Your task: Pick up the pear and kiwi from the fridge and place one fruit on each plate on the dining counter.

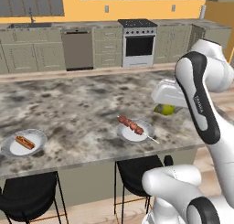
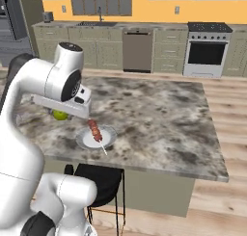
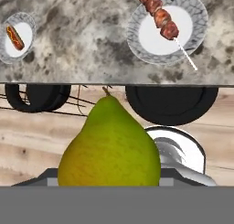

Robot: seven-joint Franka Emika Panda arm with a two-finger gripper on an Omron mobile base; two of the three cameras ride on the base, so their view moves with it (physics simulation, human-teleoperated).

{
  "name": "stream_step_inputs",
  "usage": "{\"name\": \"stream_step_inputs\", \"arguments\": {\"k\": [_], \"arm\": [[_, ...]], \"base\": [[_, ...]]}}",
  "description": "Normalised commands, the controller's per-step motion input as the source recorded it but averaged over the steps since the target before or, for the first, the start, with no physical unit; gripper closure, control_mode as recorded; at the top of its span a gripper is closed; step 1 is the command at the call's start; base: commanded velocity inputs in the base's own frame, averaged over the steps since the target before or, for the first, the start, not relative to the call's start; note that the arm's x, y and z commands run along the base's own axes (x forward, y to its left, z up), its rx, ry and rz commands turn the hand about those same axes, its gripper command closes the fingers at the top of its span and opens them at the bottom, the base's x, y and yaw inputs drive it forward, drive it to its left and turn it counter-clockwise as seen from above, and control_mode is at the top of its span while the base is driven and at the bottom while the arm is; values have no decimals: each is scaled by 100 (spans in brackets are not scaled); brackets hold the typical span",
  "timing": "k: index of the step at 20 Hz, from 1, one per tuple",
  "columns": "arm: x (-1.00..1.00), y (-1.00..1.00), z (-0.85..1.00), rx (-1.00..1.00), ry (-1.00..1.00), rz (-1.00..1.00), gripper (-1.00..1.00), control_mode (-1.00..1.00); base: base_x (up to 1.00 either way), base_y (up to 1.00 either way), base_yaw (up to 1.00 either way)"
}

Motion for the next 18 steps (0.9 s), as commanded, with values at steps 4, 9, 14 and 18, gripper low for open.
{"name": "stream_step_inputs", "arguments": {"k": [4,9,14,18], "arm": [[62,-12,-63,-5,5,13,100,-100],[45,-28,-60,-4,0,13,100,-100],[51,-39,-53,-1,0,11,100,-100],[59,-25,-55,-3,0,8,100,-100]], "base": [[0,0,0],[0,0,0],[0,0,0],[0,0,0]]}}
